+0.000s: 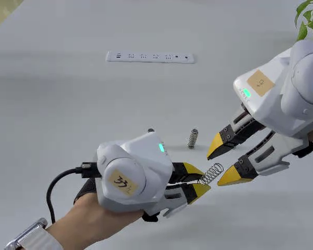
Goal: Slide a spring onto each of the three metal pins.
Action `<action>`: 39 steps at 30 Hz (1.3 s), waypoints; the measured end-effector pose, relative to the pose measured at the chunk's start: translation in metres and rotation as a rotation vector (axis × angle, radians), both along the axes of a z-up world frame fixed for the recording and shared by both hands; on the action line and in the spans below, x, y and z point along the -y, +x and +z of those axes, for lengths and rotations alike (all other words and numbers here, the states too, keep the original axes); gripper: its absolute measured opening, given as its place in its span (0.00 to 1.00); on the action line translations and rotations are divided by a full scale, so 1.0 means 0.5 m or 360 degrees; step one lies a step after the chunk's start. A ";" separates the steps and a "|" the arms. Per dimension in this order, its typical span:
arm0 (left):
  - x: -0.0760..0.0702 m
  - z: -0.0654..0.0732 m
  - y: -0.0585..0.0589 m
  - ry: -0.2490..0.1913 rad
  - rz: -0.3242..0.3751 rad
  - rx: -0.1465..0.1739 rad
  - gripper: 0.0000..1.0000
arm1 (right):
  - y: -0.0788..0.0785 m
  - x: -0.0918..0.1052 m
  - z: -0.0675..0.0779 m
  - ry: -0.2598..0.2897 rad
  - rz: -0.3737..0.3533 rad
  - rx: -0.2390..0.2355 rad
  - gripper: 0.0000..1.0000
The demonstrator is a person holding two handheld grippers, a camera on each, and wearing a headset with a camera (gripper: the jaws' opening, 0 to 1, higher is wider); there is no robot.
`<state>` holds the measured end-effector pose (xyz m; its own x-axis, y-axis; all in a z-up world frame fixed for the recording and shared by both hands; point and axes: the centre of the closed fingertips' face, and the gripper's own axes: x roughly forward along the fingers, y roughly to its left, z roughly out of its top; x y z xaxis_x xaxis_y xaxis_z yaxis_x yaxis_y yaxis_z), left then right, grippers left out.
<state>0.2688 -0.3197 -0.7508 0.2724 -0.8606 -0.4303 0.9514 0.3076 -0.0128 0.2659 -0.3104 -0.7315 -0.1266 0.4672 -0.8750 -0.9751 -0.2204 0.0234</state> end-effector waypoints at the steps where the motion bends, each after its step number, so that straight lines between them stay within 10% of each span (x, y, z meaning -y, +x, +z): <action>1: 0.001 0.002 0.000 -0.0004 0.0002 0.0002 0.06 | -0.003 -0.002 -0.001 -0.0004 0.0004 -0.0005 0.18; 39: 0.017 0.015 -0.001 -0.0076 0.0012 0.0005 0.06 | -0.017 -0.004 -0.012 -0.0056 0.0055 -0.0039 0.08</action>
